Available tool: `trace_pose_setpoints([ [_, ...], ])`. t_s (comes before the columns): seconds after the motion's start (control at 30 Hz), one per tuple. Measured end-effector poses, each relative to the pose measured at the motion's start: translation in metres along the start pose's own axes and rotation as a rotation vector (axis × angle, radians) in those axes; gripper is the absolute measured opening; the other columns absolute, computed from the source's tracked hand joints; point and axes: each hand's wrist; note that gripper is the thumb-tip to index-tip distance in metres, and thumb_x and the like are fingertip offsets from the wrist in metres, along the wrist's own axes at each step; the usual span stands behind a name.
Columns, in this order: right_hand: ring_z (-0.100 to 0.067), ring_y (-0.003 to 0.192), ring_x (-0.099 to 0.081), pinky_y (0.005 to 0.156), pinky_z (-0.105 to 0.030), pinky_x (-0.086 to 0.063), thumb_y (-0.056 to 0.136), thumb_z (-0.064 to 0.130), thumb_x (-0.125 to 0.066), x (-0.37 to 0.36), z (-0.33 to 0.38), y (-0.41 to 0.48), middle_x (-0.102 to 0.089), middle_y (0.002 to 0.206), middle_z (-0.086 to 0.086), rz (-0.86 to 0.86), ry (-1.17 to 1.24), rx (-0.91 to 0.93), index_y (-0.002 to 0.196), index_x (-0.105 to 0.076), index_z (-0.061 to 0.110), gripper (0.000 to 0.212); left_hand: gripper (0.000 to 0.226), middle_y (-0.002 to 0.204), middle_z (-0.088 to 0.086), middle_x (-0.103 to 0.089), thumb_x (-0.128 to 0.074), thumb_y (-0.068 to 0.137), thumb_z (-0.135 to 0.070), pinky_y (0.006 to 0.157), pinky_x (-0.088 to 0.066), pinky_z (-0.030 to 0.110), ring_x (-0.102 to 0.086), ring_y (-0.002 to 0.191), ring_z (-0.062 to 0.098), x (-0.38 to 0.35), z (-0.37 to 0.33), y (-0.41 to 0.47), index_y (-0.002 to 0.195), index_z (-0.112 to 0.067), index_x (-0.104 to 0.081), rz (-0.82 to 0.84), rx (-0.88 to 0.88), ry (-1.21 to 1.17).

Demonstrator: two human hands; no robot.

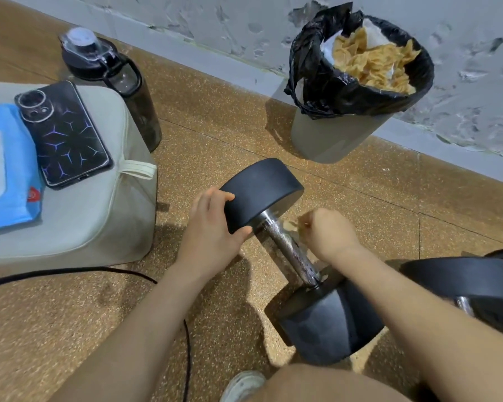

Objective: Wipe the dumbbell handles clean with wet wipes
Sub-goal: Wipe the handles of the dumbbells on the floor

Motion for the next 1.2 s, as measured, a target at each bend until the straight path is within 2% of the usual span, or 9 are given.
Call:
trace_pose_setpoints([
  [0.1, -0.028, 0.076, -0.064, 0.066, -0.033, -0.051, 0.091, 0.003, -0.052, -0.013, 0.03, -0.002, -0.068, 0.087, -0.008, -0.071, -0.057, 0.039, 0.099, -0.069, 0.017, 0.023, 0.058, 0.151, 0.004, -0.031, -0.072, 0.082, -0.043, 0.113, -0.032, 0.043, -0.027, 0.142, 0.025, 0.002, -0.01, 0.008, 0.127, -0.025, -0.04, -0.011, -0.023, 0.005],
  [0.3, -0.032, 0.091, -0.067, 0.067, -0.033, -0.049, 0.087, -0.003, -0.05, -0.018, 0.018, -0.024, -0.068, 0.099, -0.012, 0.087, -0.269, 0.129, 0.107, -0.062, 0.006, 0.024, 0.053, 0.146, -0.001, -0.035, -0.074, 0.081, -0.04, 0.1, -0.041, 0.039, -0.04, 0.132, 0.022, 0.002, -0.004, 0.006, 0.123, -0.029, -0.043, -0.007, -0.008, -0.005],
  [0.43, -0.028, 0.073, -0.067, 0.07, -0.035, -0.057, 0.089, 0.008, -0.056, -0.013, 0.025, 0.0, -0.069, 0.081, -0.007, -0.106, -0.009, 0.052, 0.091, -0.071, 0.01, 0.015, 0.053, 0.146, -0.001, -0.038, -0.077, 0.078, -0.038, 0.103, -0.038, 0.035, -0.038, 0.135, 0.019, 0.002, -0.002, 0.006, 0.12, -0.029, -0.047, -0.018, 0.011, -0.068],
  [0.6, -0.032, 0.085, -0.067, 0.07, -0.036, -0.05, 0.091, 0.002, -0.047, -0.024, 0.048, -0.011, -0.068, 0.091, -0.01, -0.202, -0.103, 0.138, 0.103, -0.064, 0.011, 0.022, 0.052, 0.136, -0.006, -0.048, -0.076, 0.076, -0.046, 0.09, -0.046, 0.039, -0.047, 0.123, 0.019, 0.002, -0.006, 0.012, 0.12, -0.03, -0.052, -0.05, 0.015, -0.011],
  [0.7, -0.028, 0.081, -0.065, 0.073, -0.035, -0.053, 0.09, 0.012, -0.056, -0.029, 0.042, 0.0, -0.069, 0.084, -0.006, -0.27, 0.32, -0.061, 0.089, -0.071, 0.015, 0.015, 0.053, 0.133, -0.009, -0.051, -0.074, 0.076, -0.052, 0.082, -0.049, 0.039, -0.053, 0.116, 0.02, 0.003, -0.018, 0.017, 0.122, -0.034, -0.056, -0.063, 0.007, 0.043],
  [0.77, -0.026, 0.082, -0.065, 0.078, -0.036, -0.054, 0.088, 0.013, -0.06, -0.027, 0.044, 0.016, -0.07, 0.084, -0.004, -0.315, 0.799, -0.362, 0.084, -0.074, 0.015, 0.014, 0.053, 0.147, -0.013, -0.042, -0.07, 0.078, -0.057, 0.088, -0.047, 0.039, -0.049, 0.126, 0.019, 0.005, -0.022, 0.022, 0.126, -0.042, -0.053, -0.037, 0.022, 0.071],
  [0.83, -0.029, 0.088, -0.066, 0.079, -0.036, -0.053, 0.088, 0.011, -0.058, -0.03, 0.05, 0.022, -0.071, 0.089, -0.006, -0.396, 0.999, -0.564, 0.087, -0.073, 0.015, 0.016, 0.053, 0.155, -0.017, -0.029, -0.064, 0.083, -0.059, 0.098, -0.044, 0.04, -0.041, 0.135, 0.017, 0.006, -0.026, 0.028, 0.132, -0.051, -0.045, 0.038, 0.034, 0.103],
  [1.0, -0.032, 0.087, -0.059, 0.065, -0.03, -0.035, 0.09, 0.011, -0.052, -0.039, 0.046, 0.016, -0.066, 0.088, -0.008, -0.418, 0.541, -0.325, 0.092, -0.061, 0.018, 0.011, 0.056, 0.158, -0.019, -0.021, -0.058, 0.087, -0.06, 0.102, -0.04, 0.042, -0.036, 0.139, 0.016, 0.004, -0.041, 0.043, 0.138, -0.058, -0.035, 0.104, 0.015, 0.212],
  [1.2, -0.033, 0.098, -0.06, 0.079, -0.037, -0.049, 0.092, 0.003, -0.043, -0.024, 0.034, 0.004, -0.063, 0.104, -0.012, -0.209, -0.191, 0.166, 0.115, -0.06, 0.008, 0.029, 0.056, 0.158, -0.017, -0.022, -0.054, 0.087, -0.065, 0.102, -0.041, 0.041, -0.034, 0.139, 0.016, -0.001, -0.055, 0.063, 0.139, -0.055, -0.036, 0.162, -0.007, 0.308],
])
Point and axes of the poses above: each hand's wrist, its own y-axis towards the middle knuckle, its own x-axis out of the back of the hand, z = x × y
